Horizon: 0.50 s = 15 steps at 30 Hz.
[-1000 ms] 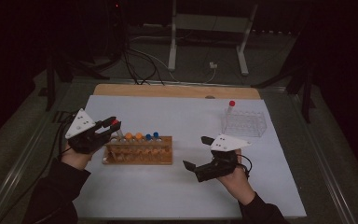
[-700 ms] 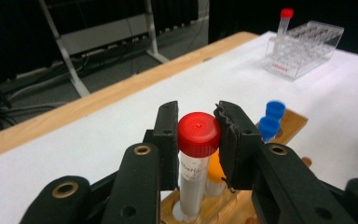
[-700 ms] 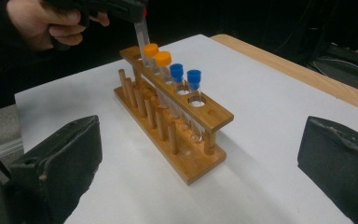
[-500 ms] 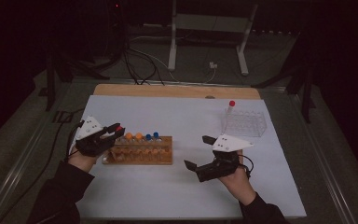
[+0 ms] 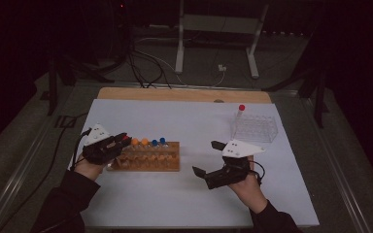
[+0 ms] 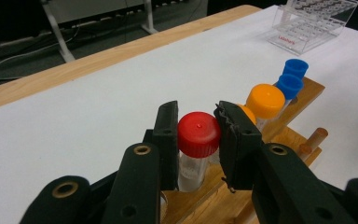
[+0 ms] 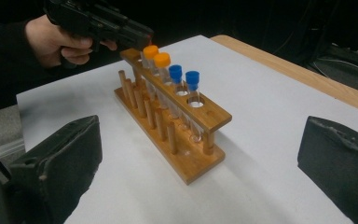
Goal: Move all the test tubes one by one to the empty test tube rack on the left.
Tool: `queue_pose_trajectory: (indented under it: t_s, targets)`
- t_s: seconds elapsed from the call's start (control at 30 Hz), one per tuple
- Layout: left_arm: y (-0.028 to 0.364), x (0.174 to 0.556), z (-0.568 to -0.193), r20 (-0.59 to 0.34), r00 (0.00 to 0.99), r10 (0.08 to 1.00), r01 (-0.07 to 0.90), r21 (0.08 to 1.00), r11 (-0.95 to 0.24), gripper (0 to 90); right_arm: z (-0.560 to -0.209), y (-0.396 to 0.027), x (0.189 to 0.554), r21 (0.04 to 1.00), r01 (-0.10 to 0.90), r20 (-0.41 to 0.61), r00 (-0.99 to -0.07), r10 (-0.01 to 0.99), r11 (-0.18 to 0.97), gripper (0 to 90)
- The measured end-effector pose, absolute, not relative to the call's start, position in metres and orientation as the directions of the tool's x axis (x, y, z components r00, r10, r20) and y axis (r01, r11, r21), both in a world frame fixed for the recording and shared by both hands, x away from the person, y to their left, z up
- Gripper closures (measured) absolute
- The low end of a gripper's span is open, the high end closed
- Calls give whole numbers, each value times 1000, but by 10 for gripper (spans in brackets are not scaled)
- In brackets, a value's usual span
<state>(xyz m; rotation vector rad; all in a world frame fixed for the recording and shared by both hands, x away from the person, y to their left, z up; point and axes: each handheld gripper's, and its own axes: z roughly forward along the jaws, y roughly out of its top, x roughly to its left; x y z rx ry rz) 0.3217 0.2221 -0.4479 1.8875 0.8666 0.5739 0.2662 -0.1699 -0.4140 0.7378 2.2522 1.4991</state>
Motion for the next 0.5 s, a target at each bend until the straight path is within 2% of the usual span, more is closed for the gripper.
queue_pose_trajectory:
  t_s: [0.37,0.5]
  targets:
    - [225,324,-445,-4,644,765,354,888,-293,698,-410,-173,266,925,229,5,-807,591,304,0]
    - [223,321,-439,-11,650,760,345,895,-282,568,-406,-178,268,929,224,1,-797,604,295,0]
